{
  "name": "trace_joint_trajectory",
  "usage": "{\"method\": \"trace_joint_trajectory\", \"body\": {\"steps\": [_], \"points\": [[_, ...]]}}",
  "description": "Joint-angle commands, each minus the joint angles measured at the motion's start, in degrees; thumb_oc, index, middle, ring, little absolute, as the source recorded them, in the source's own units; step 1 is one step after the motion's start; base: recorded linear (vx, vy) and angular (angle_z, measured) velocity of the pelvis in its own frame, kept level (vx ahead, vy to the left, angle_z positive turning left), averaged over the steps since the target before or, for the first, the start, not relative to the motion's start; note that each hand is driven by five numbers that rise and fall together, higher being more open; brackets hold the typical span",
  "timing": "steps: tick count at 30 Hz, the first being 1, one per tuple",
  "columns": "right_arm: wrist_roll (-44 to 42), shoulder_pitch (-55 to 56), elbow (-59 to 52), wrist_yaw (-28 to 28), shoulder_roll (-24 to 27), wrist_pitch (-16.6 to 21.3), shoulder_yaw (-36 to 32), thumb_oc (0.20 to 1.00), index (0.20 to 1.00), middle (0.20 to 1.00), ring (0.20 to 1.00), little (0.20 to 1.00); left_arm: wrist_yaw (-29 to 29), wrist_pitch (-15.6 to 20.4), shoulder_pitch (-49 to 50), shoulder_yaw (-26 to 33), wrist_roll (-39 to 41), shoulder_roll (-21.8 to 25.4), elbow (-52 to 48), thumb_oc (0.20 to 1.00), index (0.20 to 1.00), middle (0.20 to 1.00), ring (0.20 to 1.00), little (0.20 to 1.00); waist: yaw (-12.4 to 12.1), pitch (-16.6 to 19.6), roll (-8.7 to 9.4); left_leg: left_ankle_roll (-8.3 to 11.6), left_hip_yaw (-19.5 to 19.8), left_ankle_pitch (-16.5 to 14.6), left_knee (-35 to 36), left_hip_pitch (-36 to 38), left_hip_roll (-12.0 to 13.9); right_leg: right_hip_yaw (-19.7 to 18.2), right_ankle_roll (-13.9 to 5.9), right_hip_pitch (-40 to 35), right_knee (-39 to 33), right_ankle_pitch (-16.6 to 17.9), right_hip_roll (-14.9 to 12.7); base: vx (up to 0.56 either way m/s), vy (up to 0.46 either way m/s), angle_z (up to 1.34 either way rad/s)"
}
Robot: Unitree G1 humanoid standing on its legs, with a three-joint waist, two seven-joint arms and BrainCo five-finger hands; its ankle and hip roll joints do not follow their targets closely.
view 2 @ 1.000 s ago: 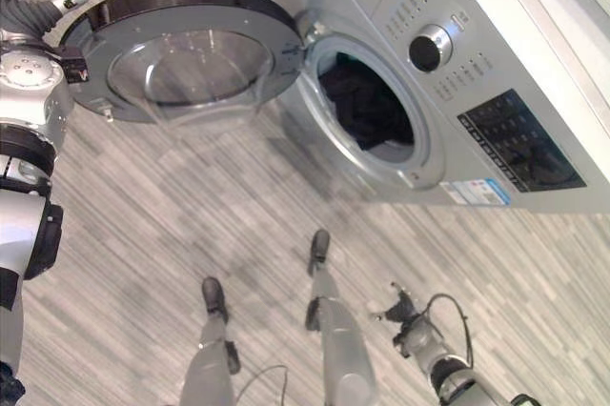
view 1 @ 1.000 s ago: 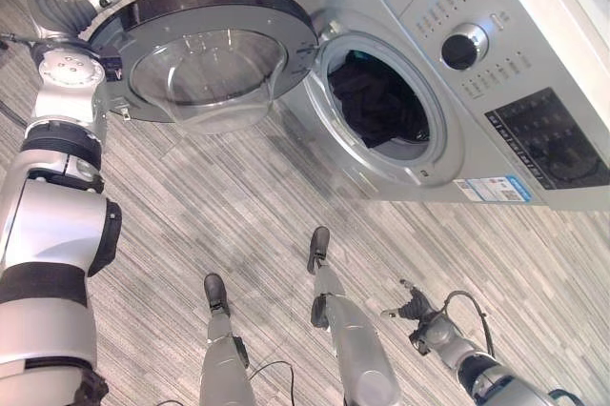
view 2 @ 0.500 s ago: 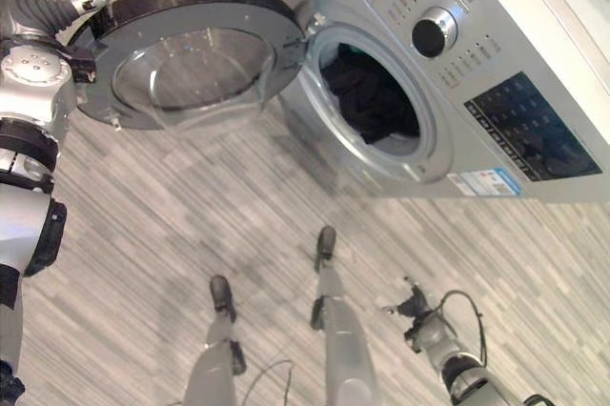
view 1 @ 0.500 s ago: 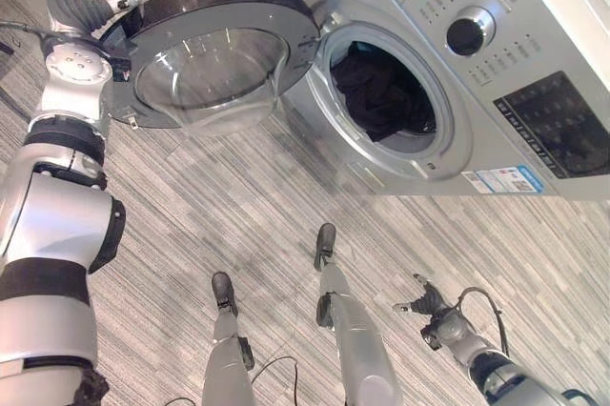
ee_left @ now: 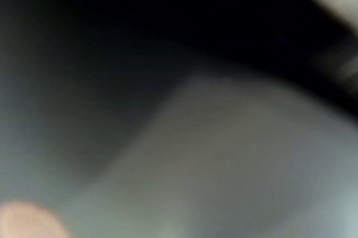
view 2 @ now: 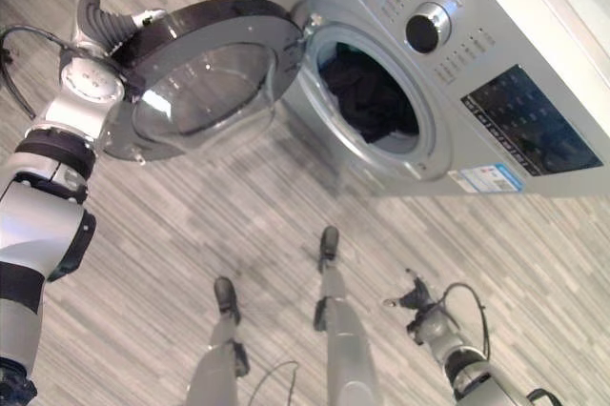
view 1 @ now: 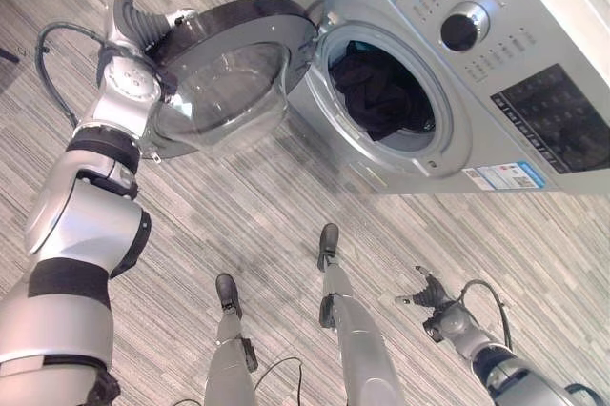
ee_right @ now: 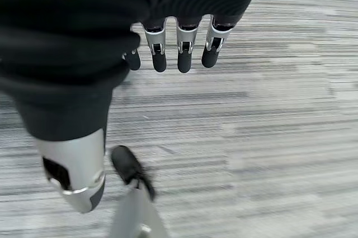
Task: Grab the laundry basket,head to the washer,open it,put in the laundry and shut it.
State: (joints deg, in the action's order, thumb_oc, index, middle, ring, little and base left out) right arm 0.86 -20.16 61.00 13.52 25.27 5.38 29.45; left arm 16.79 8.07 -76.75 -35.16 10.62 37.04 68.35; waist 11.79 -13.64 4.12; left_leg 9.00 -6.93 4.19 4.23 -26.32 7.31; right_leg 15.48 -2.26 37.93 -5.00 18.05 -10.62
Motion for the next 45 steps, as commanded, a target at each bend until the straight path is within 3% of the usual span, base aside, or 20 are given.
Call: {"method": "trace_joint_trajectory", "body": {"steps": [1,2,3,4,5,7,8,9,11,13,17,20,24,28,32,39,42,45], "points": [[-0.82,-2.45,0.97,0.12,4.73,0.69,0.01,1.0,1.0,1.0,1.0,1.0,-7.17,5.46,4.16,-5.66,-1.83,-1.53,-5.54,1.0,1.0,1.0,1.0,1.0,3.02,-1.13,-0.64,-0.88,2.85,-3.2,-5.53,-3.87,0.92,-8.73,-11.99,-5.14,0.67,-6.53,-3.44,-0.01,-0.003,-0.04],[-0.82,-2.42,0.96,0.12,4.73,0.68,0.02,1.0,1.0,1.0,1.0,1.0,-7.17,5.44,4.22,-5.64,-1.82,-1.5,-5.6,1.0,1.0,1.0,1.0,1.0,3.02,-1.11,-0.64,-0.88,2.84,-3.2,-5.52,-3.86,0.92,-8.74,-11.99,-5.14,0.66,-6.53,-3.43,0.0,0.0,0.0],[-0.49,-2.13,0.85,-0.07,5.1,0.65,0.25,1.0,1.0,1.0,1.0,1.0,-8.51,6.79,6.23,-6.25,0.77,-1.78,-9.34,1.0,1.0,1.0,1.0,1.0,2.94,-1.09,-0.76,-0.84,2.78,-3.21,-5.46,-3.62,0.97,-8.84,-12.0,-5.21,0.67,-6.53,-3.36,0.0,0.0,0.0],[0.9,-0.3,0.45,-0.56,5.96,0.51,0.14,1.0,1.0,1.0,1.0,1.0,-11.34,9.44,11.07,-7.51,8.22,-2.93,-19.2,1.0,1.0,1.0,1.0,1.0,2.64,-0.96,-1.05,-0.82,2.64,-3.27,-5.36,-3.01,1.04,-8.87,-12.0,-5.6,0.69,-6.62,-3.26,0.0,0.0,0.0],[0.91,-0.22,0.41,-0.56,5.97,0.5,0.16,1.0,1.0,1.0,1.0,1.0,-11.33,9.38,11.2,-7.49,8.24,-2.88,-19.33,1.0,1.0,1.0,1.0,1.0,2.64,-0.9,-1.06,-0.81,2.63,-3.28,-5.35,-2.99,1.06,-8.88,-12.0,-5.61,0.69,-6.63,-3.24,0.04,-0.028,-0.01],[2.66,1.72,1.34,-0.82,6.14,-0.39,-0.2,1.0,1.0,1.0,1.0,1.0,-15.84,10.68,19.12,-10.94,17.0,-7.91,-33.46,1.0,1.0,1.0,1.0,1.0,2.29,-0.79,-1.03,-1.22,1.95,-1.73,-5.06,-1.72,0.75,-8.45,-11.54,-6.34,0.97,-6.1,-3.72,-0.04,-0.038,-0.01],[2.66,1.75,1.33,-0.82,6.14,-0.39,-0.2,1.0,1.0,1.0,1.0,1.0,-15.84,10.66,19.14,-10.94,17.0,-7.91,-33.49,1.0,1.0,1.0,1.0,1.0,2.28,-0.79,-1.02,-1.22,1.94,-1.72,-5.04,-1.68,0.76,-8.46,-11.54,-6.36,0.97,-6.1,-3.71,-0.01,-0.034,0.0],[3.2,2.27,1.59,-0.94,5.92,-0.81,-0.36,1.0,1.0,1.0,1.0,1.0,-18.13,10.27,24.26,-12.52,22.11,-13.58,-39.65,1.0,1.0,1.0,1.0,1.0,1.89,-0.43,-1.16,-1.16,1.6,-1.76,-3.99,0.81,0.98,-8.44,-11.46,-8.06,0.99,-6.68,-3.64,0.05,-0.012,0.01],[3.3,2.06,1.77,-0.83,5.5,-0.97,-0.48,1.0,1.0,1.0,1.0,1.0,-18.52,9.79,25.65,-13.07,23.3,-16.4,-40.92,1.0,1.0,1.0,1.0,1.0,1.81,-0.25,-1.27,-1.12,1.44,-1.79,-3.63,1.98,1.2,-8.36,-11.42,-8.77,1.06,-6.92,-3.63,0.06,-0.014,0.02],[3.79,0.93,1.98,-0.27,4.27,-1.42,-0.48,1.0,1.0,1.0,1.0,1.0,-19.08,8.93,28.62,-13.78,26.22,-26.25,-42.19,1.0,1.0,1.0,1.0,1.0,1.83,0.37,-1.34,-0.95,0.66,-2.02,-1.88,6.33,1.9,-8.59,-11.25,-11.35,1.11,-7.79,-3.39,0.09,0.005,0.01],[4.37,0.43,2.23,0.53,2.86,-1.36,-0.48,1.0,1.0,1.0,1.0,1.0,-18.2,10.15,28.49,-14.74,23.79,-29.78,-46.71,1.0,1.0,1.0,1.0,1.0,1.84,1.03,-1.54,-0.76,-0.78,-2.27,-0.33,10.37,2.47,-9.05,-11.22,-13.88,0.99,-8.69,-2.9,0.08,0.008,-0.16],[4.49,1.02,2.97,0.79,0.96,-1.2,-0.92,1.0,1.0,1.0,1.0,1.0,-17.72,11.07,29.74,-15.07,18.55,-27.53,-54.48,1.0,1.0,1.0,1.0,1.0,1.26,1.38,-1.97,-0.66,-2.4,-2.88,0.01,13.98,3.12,-9.16,-11.03,-16.31,0.92,-9.48,-2.26,0.07,-0.01,-0.34],[6.56,4.43,4.49,0.19,-1.04,-1.06,-1.44,1.0,1.0,1.0,1.0,1.0,-18.22,12.73,37.13,-13.12,12.67,-18.91,-64.93,1.0,1.0,1.0,1.0,1.0,-0.35,2.06,-2.62,-0.42,-3.75,-3.15,0.04,18.7,3.8,-8.7,-10.87,-20.28,0.73,-10.54,-1.92,0.08,-0.05,-0.37],[7.62,6.07,5.5,-0.43,-1.84,-0.87,-2.35,1.0,1.0,1.0,1.0,1.0,-21.41,13.79,49.57,-9.91,16.37,-13.68,-68.06,1.0,1.0,1.0,1.0,1.0,-1.79,2.83,-3.55,-0.17,-3.7,-3.11,0.12,21.82,4.12,-8.41,-10.55,-23.54,0.67,-11.59,-1.5,0.06,-0.044,-0.05],[7.62,7.3,7.78,-0.9,-1.83,-0.76,-4.79,1.0,1.0,1.0,1.0,1.0,-24.68,13.03,64.15,-5.66,16.99,-7.97,-63.9,1.0,1.0,1.0,1.0,1.0,-4.21,4.71,-4.62,-0.01,-2.47,-2.13,0.37,23.83,4.26,-6.84,-9.98,-27.24,0.45,-12.72,-1.49,0.04,-0.062,0.05],[6.11,9.74,10.96,-0.65,-2.1,-0.41,-9.45,1.0,1.0,1.0,1.0,1.0,-25.6,13.3,80.21,2.35,15.12,-4.86,-53.37,1.0,1.0,1.0,1.0,1.0,-7.74,7.74,-5.22,-0.14,0.06,-1.27,0.76,26.58,4.06,-3.69,-9.73,-33.16,0.37,-13.96,-1.61,0.03,-0.053,0.24],[5.91,11.26,11.59,-0.76,-2.34,-0.36,-10.43,1.0,1.0,1.0,1.0,1.0,-24.26,13.06,83.58,4.48,11.49,-4.9,-48.68,1.0,1.0,1.0,1.0,1.0,-8.37,8.52,-5.16,-0.22,0.69,-1.36,0.77,27.11,3.98,-2.64,-9.75,-34.67,0.35,-14.32,-1.66,0.0,-0.022,0.18],[5.63,13.94,12.54,-0.95,-2.68,-0.32,-12.66,1.0,1.0,1.0,1.0,1.0,-22.13,11.82,87.47,9.18,8.44,-8.05,-39.82,1.0,1.0,1.0,1.0,1.0,-9.08,9.29,-5.1,-0.32,1.42,-1.38,0.77,27.69,3.86,-1.42,-9.7,-36.46,0.43,-14.75,-1.82,0.0,-0.02,0.15]]}}
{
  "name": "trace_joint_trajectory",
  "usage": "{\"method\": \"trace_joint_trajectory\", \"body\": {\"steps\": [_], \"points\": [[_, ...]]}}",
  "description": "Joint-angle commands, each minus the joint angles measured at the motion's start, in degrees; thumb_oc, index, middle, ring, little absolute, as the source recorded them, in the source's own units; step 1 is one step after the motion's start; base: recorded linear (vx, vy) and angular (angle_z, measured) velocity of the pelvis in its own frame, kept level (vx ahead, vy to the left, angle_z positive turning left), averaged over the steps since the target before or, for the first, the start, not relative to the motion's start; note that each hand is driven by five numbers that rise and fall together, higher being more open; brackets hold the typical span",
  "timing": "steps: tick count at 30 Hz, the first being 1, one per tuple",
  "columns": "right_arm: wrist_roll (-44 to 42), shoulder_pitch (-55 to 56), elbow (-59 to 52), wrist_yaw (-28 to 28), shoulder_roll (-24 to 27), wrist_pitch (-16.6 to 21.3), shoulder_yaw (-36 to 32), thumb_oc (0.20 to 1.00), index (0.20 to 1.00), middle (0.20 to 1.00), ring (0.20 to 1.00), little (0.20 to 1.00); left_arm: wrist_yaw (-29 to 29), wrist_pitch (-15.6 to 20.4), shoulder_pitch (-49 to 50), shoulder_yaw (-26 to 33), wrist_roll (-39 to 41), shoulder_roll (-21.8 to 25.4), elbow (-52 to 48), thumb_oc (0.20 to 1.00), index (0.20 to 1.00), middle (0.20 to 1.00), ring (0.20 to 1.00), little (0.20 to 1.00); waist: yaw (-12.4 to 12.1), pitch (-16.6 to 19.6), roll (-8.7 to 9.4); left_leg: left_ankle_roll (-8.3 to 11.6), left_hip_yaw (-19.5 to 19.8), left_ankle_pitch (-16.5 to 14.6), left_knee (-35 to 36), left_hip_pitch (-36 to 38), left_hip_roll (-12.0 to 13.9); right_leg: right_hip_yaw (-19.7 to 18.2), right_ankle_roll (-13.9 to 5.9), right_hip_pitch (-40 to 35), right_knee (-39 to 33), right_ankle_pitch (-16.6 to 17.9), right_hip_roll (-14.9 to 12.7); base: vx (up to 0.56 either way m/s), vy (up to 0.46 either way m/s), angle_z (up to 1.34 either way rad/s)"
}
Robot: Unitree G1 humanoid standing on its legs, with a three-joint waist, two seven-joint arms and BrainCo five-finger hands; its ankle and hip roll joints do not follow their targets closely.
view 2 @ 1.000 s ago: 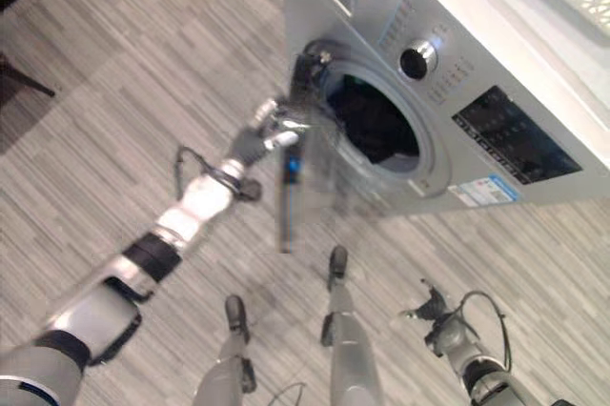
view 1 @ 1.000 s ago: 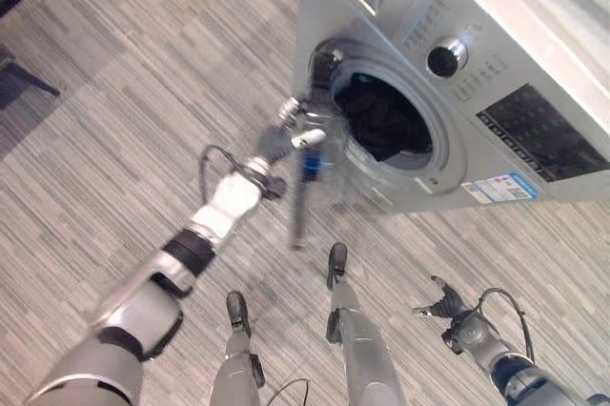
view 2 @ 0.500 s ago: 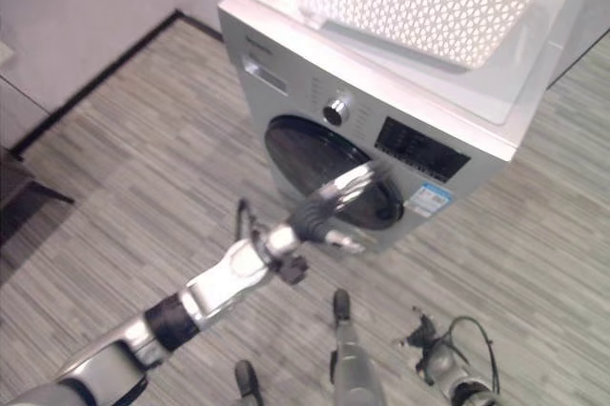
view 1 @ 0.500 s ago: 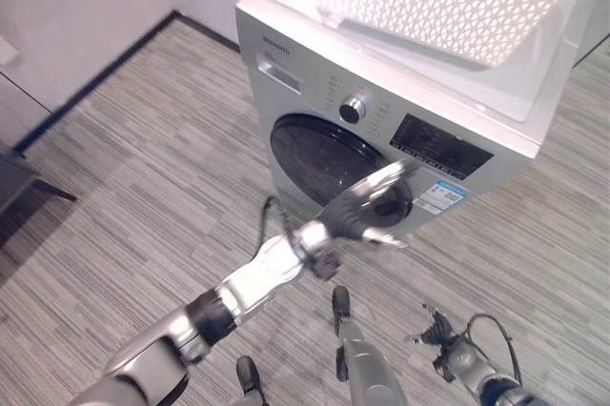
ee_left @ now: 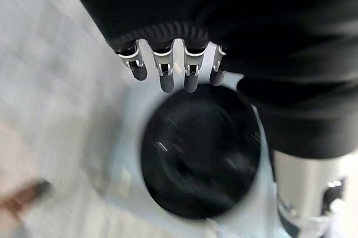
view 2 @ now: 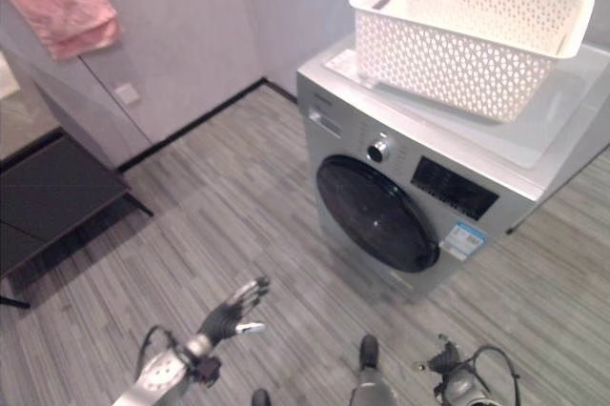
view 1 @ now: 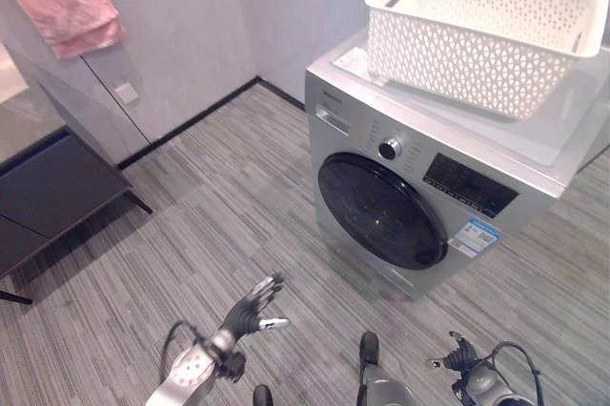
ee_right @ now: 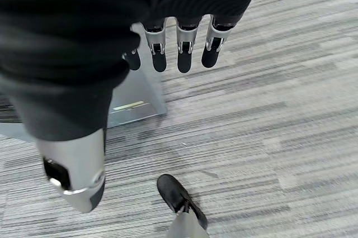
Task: Grab the laundry basket,head to the washer,open it,put in the laundry and shut it.
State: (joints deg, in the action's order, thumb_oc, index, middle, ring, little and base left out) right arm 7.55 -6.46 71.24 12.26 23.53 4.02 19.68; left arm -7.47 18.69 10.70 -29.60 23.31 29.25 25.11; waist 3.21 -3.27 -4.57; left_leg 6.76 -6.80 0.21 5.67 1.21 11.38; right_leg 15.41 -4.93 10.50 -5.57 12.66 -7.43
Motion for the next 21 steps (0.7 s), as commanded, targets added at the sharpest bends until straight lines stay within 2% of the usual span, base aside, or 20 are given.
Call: {"method": "trace_joint_trajectory", "body": {"steps": [1,2,3,4,6,8,9,10,15,21], "points": [[-1.06,0.29,2.27,0.32,-0.91,1.05,-2.83,1.0,1.0,1.0,1.0,1.0,2.17,1.31,0.04,3.62,-4.36,-0.38,3.55,1.0,1.0,1.0,1.0,1.0,-0.39,-1.09,3.56,1.92,1.37,2.6,-0.67,0.21,-0.21,-1.26,-7.03,-9.14,0.98,-9.38,-5.02,-0.01,-0.016,0.22],[-1.1,1.03,2.41,0.14,-0.95,1.09,-3.33,1.0,1.0,1.0,1.0,1.0,3.11,1.34,0.46,5.03,-5.64,-1.25,6.43,1.0,1.0,1.0,1.0,1.0,-0.57,-0.84,3.68,1.91,1.59,2.58,-0.67,0.39,-0.26,-0.85,-7.01,-9.76,0.98,-9.56,-5.0,-0.02,-0.043,0.39],[-0.65,3.27,2.57,-0.48,-1.33,1.28,-4.43,1.0,1.0,1.0,1.0,1.0,5.59,0.68,0.89,9.99,-8.45,-4.83,16.03,1.0,1.0,1.0,1.0,1.0,-1.08,-0.23,4.2,1.8,2.47,2.4,-0.67,0.87,-0.39,-0.17,-6.86,-11.0,1.12,-9.84,-5.13,-0.02,-0.043,0.34],[-0.64,3.26,2.56,-0.48,-1.29,1.28,-4.4,1.0,1.0,1.0,1.0,1.0,5.63,0.79,0.83,9.99,-8.51,-4.94,16.19,1.0,1.0,1.0,1.0,1.0,-1.01,-0.24,4.17,1.79,2.53,2.4,-0.67,0.86,-0.4,-0.12,-6.87,-11.03,1.12,-9.86,-5.14,-0.03,-0.045,0.26],[-0.5,4.87,2.48,-0.88,-1.9,1.36,-4.76,1.0,1.0,1.0,1.0,1.0,7.83,0.42,0.76,13.05,-10.88,-7.52,23.49,1.0,1.0,1.0,1.0,1.0,-1.29,0.02,4.53,1.77,3.04,2.37,-0.67,1.16,-0.4,0.48,-6.73,-11.81,1.17,-10.05,-5.22,-0.03,-0.029,0.1],[0.17,6.86,2.16,-1.35,-2.64,1.54,-4.89,1.0,1.0,1.0,1.0,1.0,10.17,-1.31,-0.52,17.2,-13.8,-10.95,35.08,1.0,1.0,1.0,1.0,1.0,-1.33,0.53,4.98,1.79,3.4,2.17,-0.67,1.56,-0.41,0.92,-6.62,-12.68,1.14,-10.24,-5.26,-0.03,-0.034,0.09],[0.17,6.82,2.16,-1.35,-2.62,1.54,-4.88,1.0,1.0,1.0,1.0,1.0,10.22,-1.22,-0.62,17.22,-13.85,-11.03,35.24,1.0,1.0,1.0,1.0,1.0,-1.29,0.48,4.96,1.79,3.42,2.17,-0.67,1.58,-0.41,0.94,-6.62,-12.71,1.14,-10.25,-5.26,-0.03,-0.027,0.03],[0.25,7.54,1.73,-1.55,-3.24,1.52,-4.73,1.0,1.0,1.0,1.0,1.0,11.15,-2.1,-1.11,19.0,-14.67,-12.63,39.87,1.0,1.0,1.0,1.0,1.0,-1.35,0.8,5.17,1.77,3.54,2.1,-0.67,1.73,-0.4,1.19,-6.48,-13.0,1.19,-10.37,-5.22,0.0,0.0,0.0],[1.07,8.9,1.01,-1.94,-5.02,1.15,-3.33,1.0,1.0,1.0,1.0,1.0,11.97,-3.0,-1.52,20.79,-15.45,-14.89,44.94,1.0,1.0,1.0,1.0,1.0,-1.42,1.07,5.32,1.76,3.97,1.91,-0.67,2.23,-0.47,1.49,-6.14,-13.66,1.31,-10.53,-5.17,-0.01,-0.005,0.0],[1.23,8.92,1.15,-1.94,-6.29,0.63,-2.25,1.0,1.0,1.0,1.0,1.0,11.67,-3.31,-2.19,20.02,-14.5,-15.65,44.5,1.0,1.0,1.0,1.0,1.0,-1.31,1.27,5.21,1.93,4.41,2.04,-0.67,2.15,-0.15,1.93,-5.95,-14.1,1.19,-10.7,-4.91,-0.01,-0.017,0.12]]}}
